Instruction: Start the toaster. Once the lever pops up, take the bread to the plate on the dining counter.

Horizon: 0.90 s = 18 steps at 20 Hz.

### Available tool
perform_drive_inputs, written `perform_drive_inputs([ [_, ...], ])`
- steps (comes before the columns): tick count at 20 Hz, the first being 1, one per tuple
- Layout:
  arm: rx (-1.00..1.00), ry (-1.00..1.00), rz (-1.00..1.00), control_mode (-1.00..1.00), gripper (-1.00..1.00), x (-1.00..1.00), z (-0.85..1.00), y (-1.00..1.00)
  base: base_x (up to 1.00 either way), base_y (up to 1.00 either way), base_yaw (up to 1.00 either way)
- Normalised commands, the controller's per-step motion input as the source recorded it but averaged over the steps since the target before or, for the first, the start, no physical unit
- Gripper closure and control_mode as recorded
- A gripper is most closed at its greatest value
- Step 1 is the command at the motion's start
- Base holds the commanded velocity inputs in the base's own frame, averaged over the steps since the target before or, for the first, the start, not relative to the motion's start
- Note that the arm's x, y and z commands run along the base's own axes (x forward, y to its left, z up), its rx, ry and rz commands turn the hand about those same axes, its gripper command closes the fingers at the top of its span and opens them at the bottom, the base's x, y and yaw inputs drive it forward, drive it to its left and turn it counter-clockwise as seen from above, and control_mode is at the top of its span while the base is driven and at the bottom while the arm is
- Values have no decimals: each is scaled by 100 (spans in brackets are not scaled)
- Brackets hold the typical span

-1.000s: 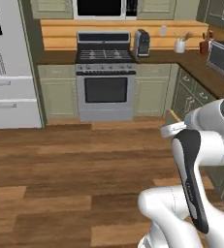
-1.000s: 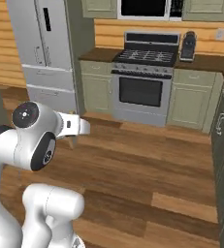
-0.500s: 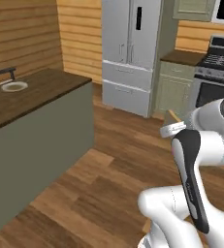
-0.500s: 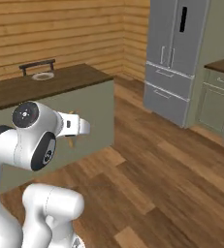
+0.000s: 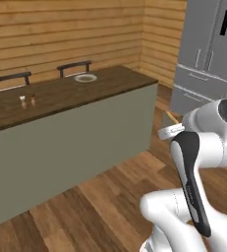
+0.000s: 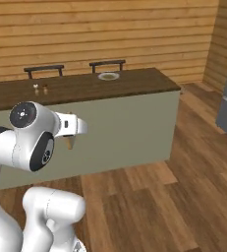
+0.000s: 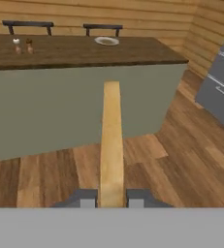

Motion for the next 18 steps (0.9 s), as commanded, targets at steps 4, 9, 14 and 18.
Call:
perform_drive_inputs([
  [4, 0, 0, 0, 100, 100, 0, 0, 0, 59, -79, 18],
  [9, 0, 0, 0, 100, 100, 0, 0, 0, 85, -73, 19],
  [14, 0, 0, 0, 100, 100, 0, 0, 0, 100, -47, 24],
  [18, 0, 0, 0, 100, 100, 0, 0, 0, 100, -30, 32],
])
